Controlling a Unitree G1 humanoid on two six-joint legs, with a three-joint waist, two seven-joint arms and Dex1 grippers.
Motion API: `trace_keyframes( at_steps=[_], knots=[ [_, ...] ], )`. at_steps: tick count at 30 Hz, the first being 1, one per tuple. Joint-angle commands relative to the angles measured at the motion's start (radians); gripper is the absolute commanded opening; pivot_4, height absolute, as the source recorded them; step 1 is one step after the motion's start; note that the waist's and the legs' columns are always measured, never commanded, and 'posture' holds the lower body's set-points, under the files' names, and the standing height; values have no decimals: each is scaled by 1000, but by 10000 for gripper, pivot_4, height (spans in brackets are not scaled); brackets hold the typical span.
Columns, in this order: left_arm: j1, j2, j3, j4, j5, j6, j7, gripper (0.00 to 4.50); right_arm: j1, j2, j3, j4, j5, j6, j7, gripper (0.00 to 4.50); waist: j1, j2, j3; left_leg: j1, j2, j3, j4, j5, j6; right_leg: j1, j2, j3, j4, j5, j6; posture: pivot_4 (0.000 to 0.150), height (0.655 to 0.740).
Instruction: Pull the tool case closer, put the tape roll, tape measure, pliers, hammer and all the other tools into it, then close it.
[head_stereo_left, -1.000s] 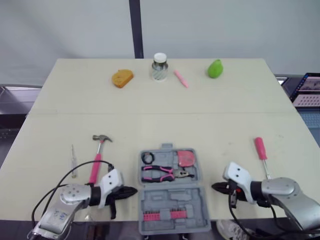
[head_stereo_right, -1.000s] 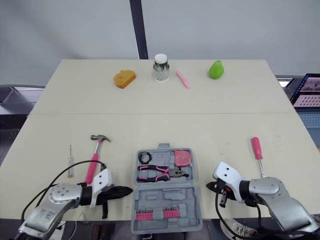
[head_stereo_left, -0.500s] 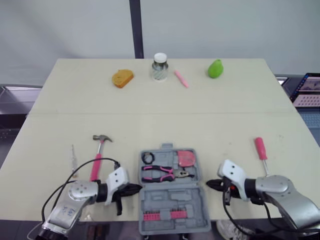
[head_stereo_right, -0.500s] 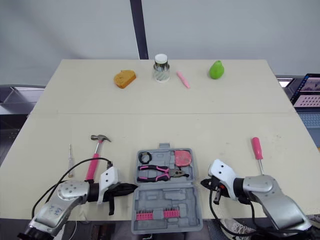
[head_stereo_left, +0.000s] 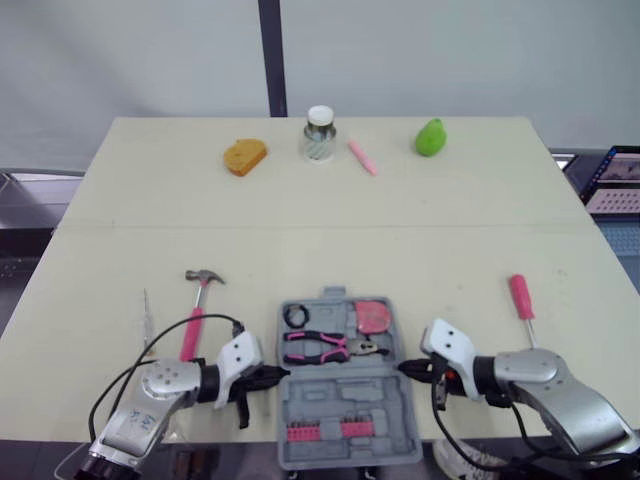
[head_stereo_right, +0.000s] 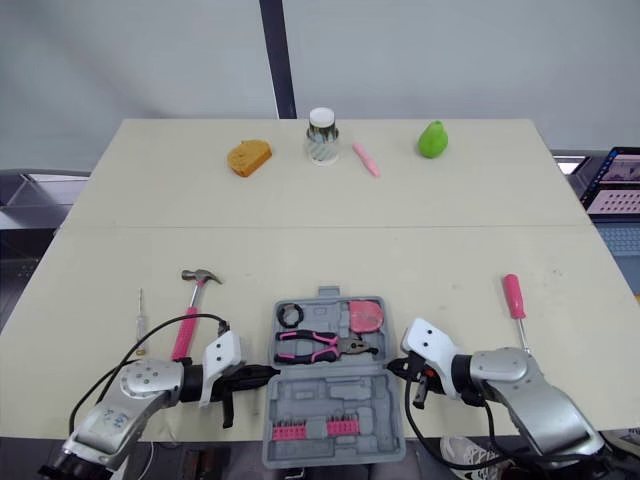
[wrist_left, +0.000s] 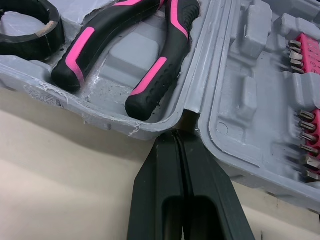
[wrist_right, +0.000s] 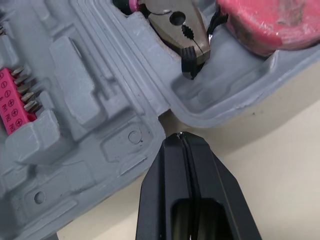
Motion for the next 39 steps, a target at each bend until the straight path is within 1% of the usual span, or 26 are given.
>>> trace_keyframes(
  at_steps=[1, 21, 31, 39],
  knots=[
    [-1, -10, -12, -40, 1, 4, 9, 589, -2, 10, 10, -23, 4, -1, -11, 0, 0, 0, 0, 0, 0, 0, 0, 0, 0, 0, 0, 0, 0, 0, 0, 1500, 6950],
    [-23, -30, 4, -51, -3, 37, 39, 589, -15, 30, 20, -13, 2, 4, -32, 0, 0, 0, 0, 0, 0, 0, 0, 0, 0, 0, 0, -1, 2, 0, 0, 1500, 6950],
    [-51, -60, 34, -42, -27, 69, 61, 589, -34, 42, 15, -7, -2, 10, -40, 0, -1, 0, 0, 0, 0, 0, 0, 1, 0, 0, 0, -1, 3, 0, 0, 1500, 6950],
    [-53, -63, 41, -49, -26, 82, 66, 589, -59, 67, 18, 6, -13, 14, -61, 0, -3, 0, 0, 0, 0, 0, 0, 1, 0, 0, 1, -2, 4, 0, 0, 1500, 6950]
  ],
)
